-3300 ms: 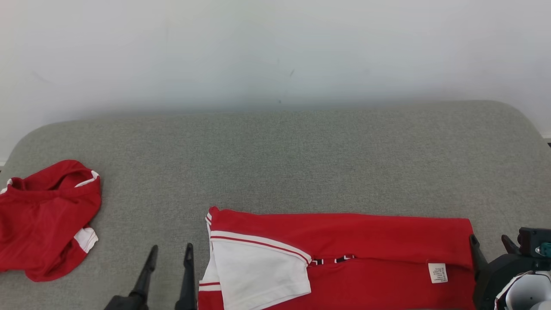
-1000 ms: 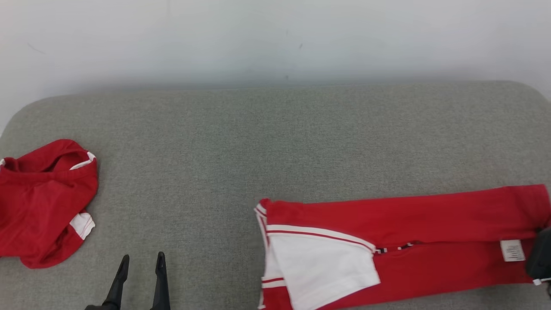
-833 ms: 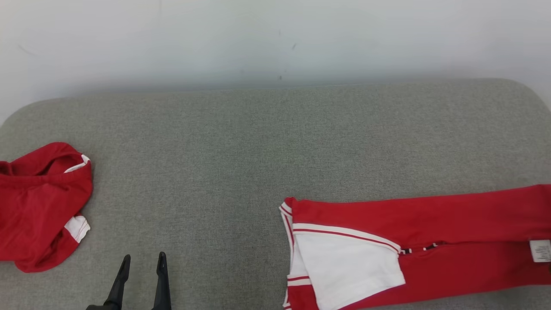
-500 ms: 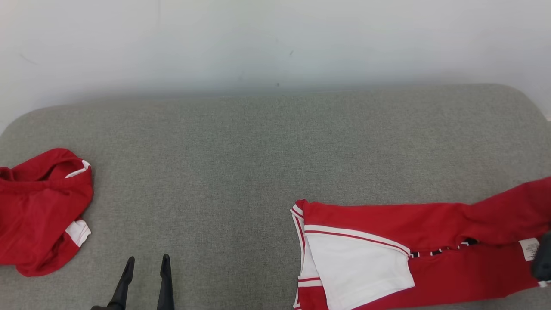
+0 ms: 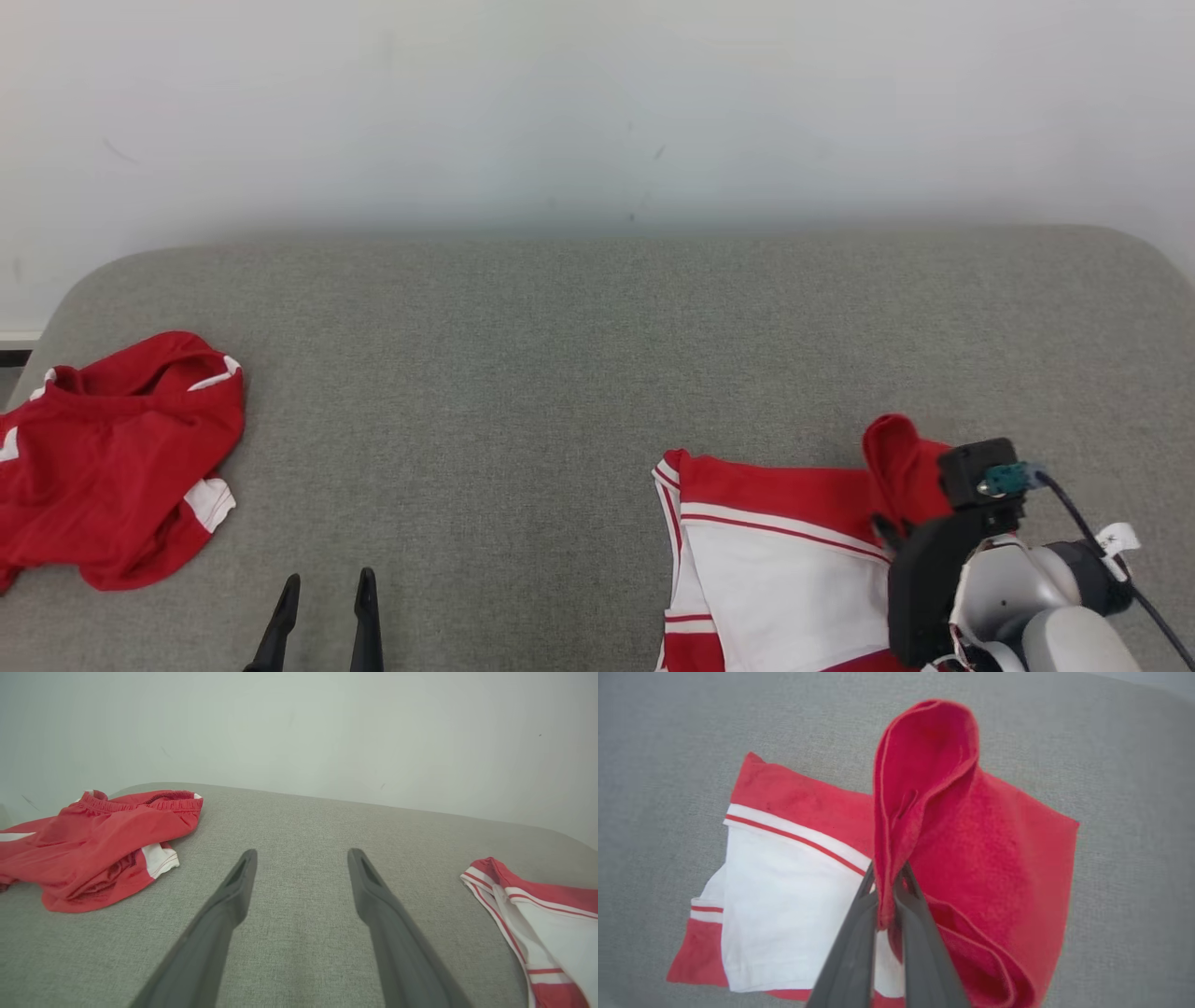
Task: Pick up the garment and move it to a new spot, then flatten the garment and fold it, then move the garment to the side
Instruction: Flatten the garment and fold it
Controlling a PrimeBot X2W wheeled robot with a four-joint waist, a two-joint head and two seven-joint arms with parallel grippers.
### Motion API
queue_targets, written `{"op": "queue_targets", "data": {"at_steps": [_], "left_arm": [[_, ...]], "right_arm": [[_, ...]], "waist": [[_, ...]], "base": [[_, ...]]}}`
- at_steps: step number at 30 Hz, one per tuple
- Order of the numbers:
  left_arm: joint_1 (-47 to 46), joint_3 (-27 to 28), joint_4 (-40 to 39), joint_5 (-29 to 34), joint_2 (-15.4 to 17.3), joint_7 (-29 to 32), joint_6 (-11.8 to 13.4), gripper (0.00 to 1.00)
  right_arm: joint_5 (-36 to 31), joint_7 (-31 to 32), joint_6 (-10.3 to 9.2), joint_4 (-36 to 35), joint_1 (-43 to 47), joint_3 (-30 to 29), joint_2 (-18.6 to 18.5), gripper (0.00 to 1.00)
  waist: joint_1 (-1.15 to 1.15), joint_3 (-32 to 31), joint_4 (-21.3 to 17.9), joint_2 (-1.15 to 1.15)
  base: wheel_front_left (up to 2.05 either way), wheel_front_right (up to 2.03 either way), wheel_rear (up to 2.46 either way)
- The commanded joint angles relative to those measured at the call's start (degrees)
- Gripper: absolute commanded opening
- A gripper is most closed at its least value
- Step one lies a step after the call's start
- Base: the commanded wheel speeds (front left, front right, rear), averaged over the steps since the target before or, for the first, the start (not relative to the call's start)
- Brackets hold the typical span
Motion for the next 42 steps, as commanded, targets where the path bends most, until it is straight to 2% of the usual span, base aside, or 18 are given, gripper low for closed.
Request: {"op": "queue_targets", "data": {"at_steps": [1, 12, 18, 28, 29, 30, 31, 36, 42], "left_arm": [[0.7, -0.1, 0.0, -0.2, -0.1, -0.2, 0.2, 1.0], [1.1, -0.8, 0.2, -0.9, -0.1, -0.2, 0.3, 1.0], [1.3, -1.3, 0.4, -1.3, -0.1, -0.2, 0.5, 1.0], [1.6, -2.1, 0.7, -1.5, -0.1, -0.2, 0.7, 1.0], [1.6, -2.2, 0.7, -1.6, -0.1, -0.2, 0.7, 1.0], [1.6, -2.2, 0.8, -1.7, -0.1, -0.2, 0.8, 1.0], [1.6, -2.2, 0.8, -1.7, -0.1, -0.2, 0.8, 1.0], [2.0, -2.0, 0.6, -1.9, -0.1, -0.2, 1.1, 1.0], [1.9, -1.7, 0.3, -2.0, -0.1, -0.2, 1.2, 1.0]], "right_arm": [[1.0, 0.1, -0.15, 0.4, -0.7, 1.6, -0.2, 0.0], [3.7, -1.0, -0.15, 7.9, -4.4, 10.5, 3.2, 0.0], [4.7, -2.9, -0.15, 12.1, -5.3, 12.8, 5.2, 0.0], [4.6, -6.8, -0.15, 18.2, -7.0, 13.2, 6.9, 0.0], [4.6, -7.3, -0.15, 18.6, -7.3, 13.4, 7.0, 0.22], [4.6, -7.8, -0.15, 18.9, -7.7, 13.5, 7.1, 0.9], [4.9, -8.4, -0.15, 19.3, -7.9, 13.5, 7.1, 1.0], [7.5, -11.7, -0.15, 18.5, -9.0, 13.8, 7.3, 1.0], [8.2, -17.3, -0.15, 14.4, -10.5, 9.6, 7.4, 1.0]], "waist": [[0.0, -0.4, 0.7, 0.0], [0.0, -0.6, 2.9, 0.0], [0.0, -0.7, 3.9, 0.0], [0.0, -0.9, 4.7, 0.0], [0.0, -0.9, 4.7, 0.0], [0.0, -0.9, 4.8, 0.0], [0.0, -1.0, 4.9, 0.0], [0.0, -1.3, 4.7, 0.0], [0.0, -1.6, 3.9, 0.0]], "base": [[0.0, 0.0, 0.0], [0.0, 0.0, 0.0], [0.0, 0.0, 0.0], [0.0, 0.0, 0.0], [0.0, 0.0, 0.0], [0.0, 0.0, 0.0], [0.0, 0.0, 0.0], [0.0, 0.0, 0.0], [0.0, 0.0, 0.0]]}}
